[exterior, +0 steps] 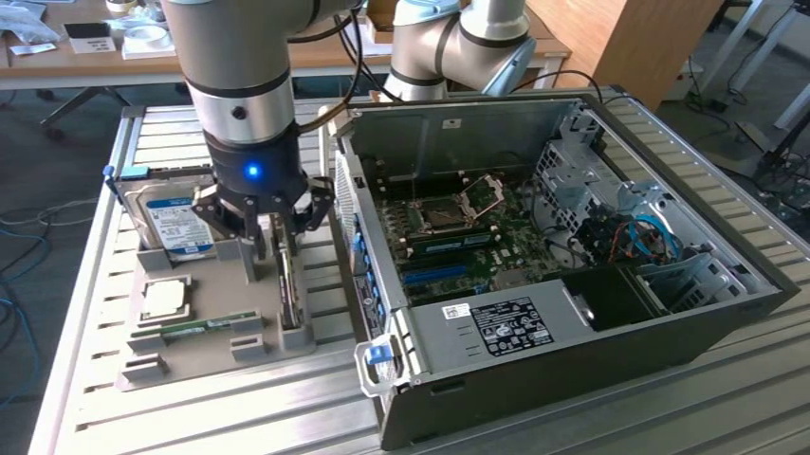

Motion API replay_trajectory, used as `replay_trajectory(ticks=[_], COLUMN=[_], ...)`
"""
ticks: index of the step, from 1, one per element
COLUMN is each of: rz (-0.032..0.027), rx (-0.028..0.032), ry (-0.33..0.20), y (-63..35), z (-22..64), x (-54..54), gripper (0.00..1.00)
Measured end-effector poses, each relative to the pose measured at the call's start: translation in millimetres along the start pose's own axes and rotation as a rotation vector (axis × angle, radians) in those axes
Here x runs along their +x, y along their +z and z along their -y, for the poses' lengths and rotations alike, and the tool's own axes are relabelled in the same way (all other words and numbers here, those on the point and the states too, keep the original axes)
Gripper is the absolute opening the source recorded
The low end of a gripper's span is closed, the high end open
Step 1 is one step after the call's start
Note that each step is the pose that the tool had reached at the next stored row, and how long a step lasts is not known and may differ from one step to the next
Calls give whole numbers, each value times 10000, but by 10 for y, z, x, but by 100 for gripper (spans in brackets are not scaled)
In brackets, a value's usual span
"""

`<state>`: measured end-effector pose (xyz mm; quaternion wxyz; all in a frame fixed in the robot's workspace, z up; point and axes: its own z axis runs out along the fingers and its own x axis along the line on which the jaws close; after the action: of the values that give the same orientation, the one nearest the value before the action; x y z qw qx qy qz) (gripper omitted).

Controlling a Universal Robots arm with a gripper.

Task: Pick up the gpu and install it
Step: 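Pick up the gpu and move the gpu toward the slot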

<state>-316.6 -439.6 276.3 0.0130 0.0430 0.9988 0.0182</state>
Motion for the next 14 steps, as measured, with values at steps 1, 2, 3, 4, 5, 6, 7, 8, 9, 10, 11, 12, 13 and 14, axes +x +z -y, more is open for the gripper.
replay_trajectory(ticks=[1, 2, 3, 4, 5, 6, 7, 8, 9, 10, 11, 12, 13, 14], rz=[0, 1, 1, 1, 0, 0, 0, 0, 0, 1, 1, 0, -2, -1], rx=[0, -1, -1, 0, 0, 0, 0, 0, 0, 0, 0, 1, 2, 2], ry=[-1, 0, 0, 0, -1, -1, -2, -1, -1, -1, -2, -2, -1, -1], y=[1, 5, 13, 24, 36, 50, 64, 76, 86, 96, 104, 108, 108, 109], z=[2, 3, 3, 4, 4, 5, 6, 6, 7, 7, 7, 7, 7, 7], x=[-1, -1, -1, -1, -1, 0, 0, 0, 1, 1, 1, 1, 1, 1], gripper=[42, 42, 42, 42, 42, 42, 42, 42, 42, 42, 42, 42, 42, 42])
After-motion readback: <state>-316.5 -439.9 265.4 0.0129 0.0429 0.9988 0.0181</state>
